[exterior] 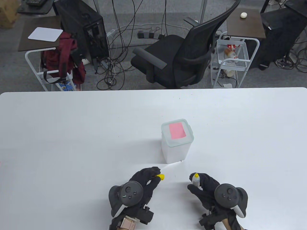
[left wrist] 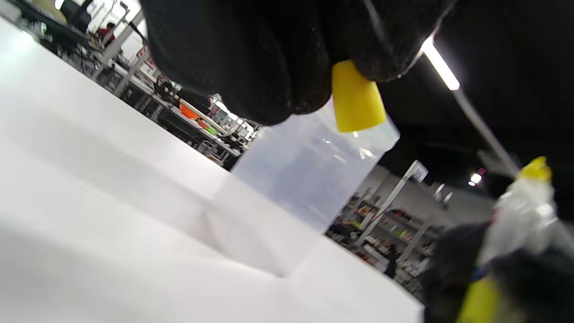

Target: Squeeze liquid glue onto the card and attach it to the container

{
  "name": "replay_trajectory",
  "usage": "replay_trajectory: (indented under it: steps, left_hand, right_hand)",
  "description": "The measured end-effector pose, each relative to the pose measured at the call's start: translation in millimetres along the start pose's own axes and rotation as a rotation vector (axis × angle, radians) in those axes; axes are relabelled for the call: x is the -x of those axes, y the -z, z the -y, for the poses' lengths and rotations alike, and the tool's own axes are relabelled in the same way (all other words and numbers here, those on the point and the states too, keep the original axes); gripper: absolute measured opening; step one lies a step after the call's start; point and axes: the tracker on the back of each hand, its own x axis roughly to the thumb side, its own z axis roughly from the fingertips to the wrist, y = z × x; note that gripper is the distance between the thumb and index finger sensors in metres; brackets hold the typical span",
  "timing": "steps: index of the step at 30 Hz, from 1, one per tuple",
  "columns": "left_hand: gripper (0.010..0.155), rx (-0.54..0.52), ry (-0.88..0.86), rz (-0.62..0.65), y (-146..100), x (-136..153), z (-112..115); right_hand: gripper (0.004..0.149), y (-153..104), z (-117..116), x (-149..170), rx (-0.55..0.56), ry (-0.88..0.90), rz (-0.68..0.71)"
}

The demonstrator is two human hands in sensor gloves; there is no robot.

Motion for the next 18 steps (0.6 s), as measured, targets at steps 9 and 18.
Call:
replay_trajectory:
  steps: [9,18]
  left_hand:
    - [0.044,0.105,-0.160,0.070,-5,-17,8]
    - [0.043,0.127,-0.073,0.105,-8,-26,20]
  right_hand:
    - [0.050,-5,-18,-26,-0.105,-0.172,0.147]
    - [0.050,-5,-22,-28,-0.155,-0.211,0.167]
